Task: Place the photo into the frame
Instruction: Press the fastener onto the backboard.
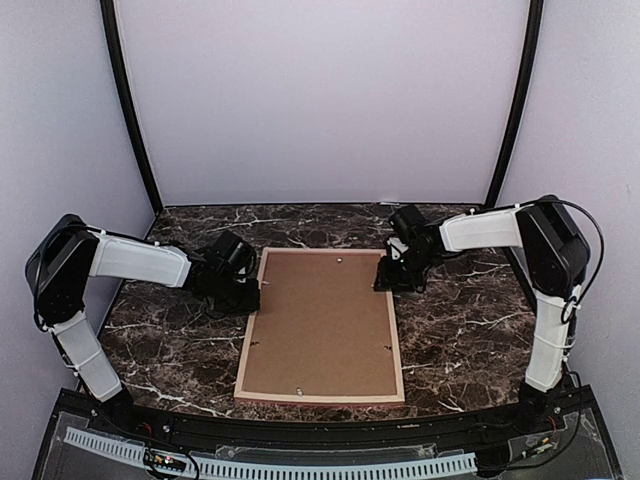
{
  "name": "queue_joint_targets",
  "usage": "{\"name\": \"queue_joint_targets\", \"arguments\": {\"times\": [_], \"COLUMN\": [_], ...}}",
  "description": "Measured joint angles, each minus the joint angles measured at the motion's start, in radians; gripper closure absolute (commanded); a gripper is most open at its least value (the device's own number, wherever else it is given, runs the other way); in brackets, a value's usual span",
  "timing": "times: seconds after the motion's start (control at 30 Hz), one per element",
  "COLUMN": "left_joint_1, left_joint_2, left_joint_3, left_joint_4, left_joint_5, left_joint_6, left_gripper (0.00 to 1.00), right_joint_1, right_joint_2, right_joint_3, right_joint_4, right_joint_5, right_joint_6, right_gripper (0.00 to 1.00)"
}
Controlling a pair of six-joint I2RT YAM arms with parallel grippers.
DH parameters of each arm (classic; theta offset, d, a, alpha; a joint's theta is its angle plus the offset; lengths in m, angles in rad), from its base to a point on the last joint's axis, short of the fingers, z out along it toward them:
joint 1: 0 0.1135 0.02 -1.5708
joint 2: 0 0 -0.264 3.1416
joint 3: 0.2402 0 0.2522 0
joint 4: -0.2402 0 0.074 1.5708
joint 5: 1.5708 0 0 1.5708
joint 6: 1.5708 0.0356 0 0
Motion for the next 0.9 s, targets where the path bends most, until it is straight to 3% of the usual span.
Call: {"name": "queue_joint_targets", "arguments": {"times": [0.63,0.9], "left_joint_1": [0.002,0.002], "left_joint_2": [0.0,0.0], "left_joint_3": [0.0,0.0], "left_joint_4": [0.0,0.0], "left_joint_5": [-0.003,-0.003], "left_joint_6": [-0.002,-0.001], "left_gripper": [1.0,1.0], "right_joint_1": [-0.011,-0.019], "right_joint_2": [0.031,0.041], "right_joint_3": [0.038,0.047], "right_joint_4": [0.03,0.041], "right_joint_5": [0.002,0.007], "right_joint_6": [0.018,0.025], "right_gripper": [0.44,0.51]}}
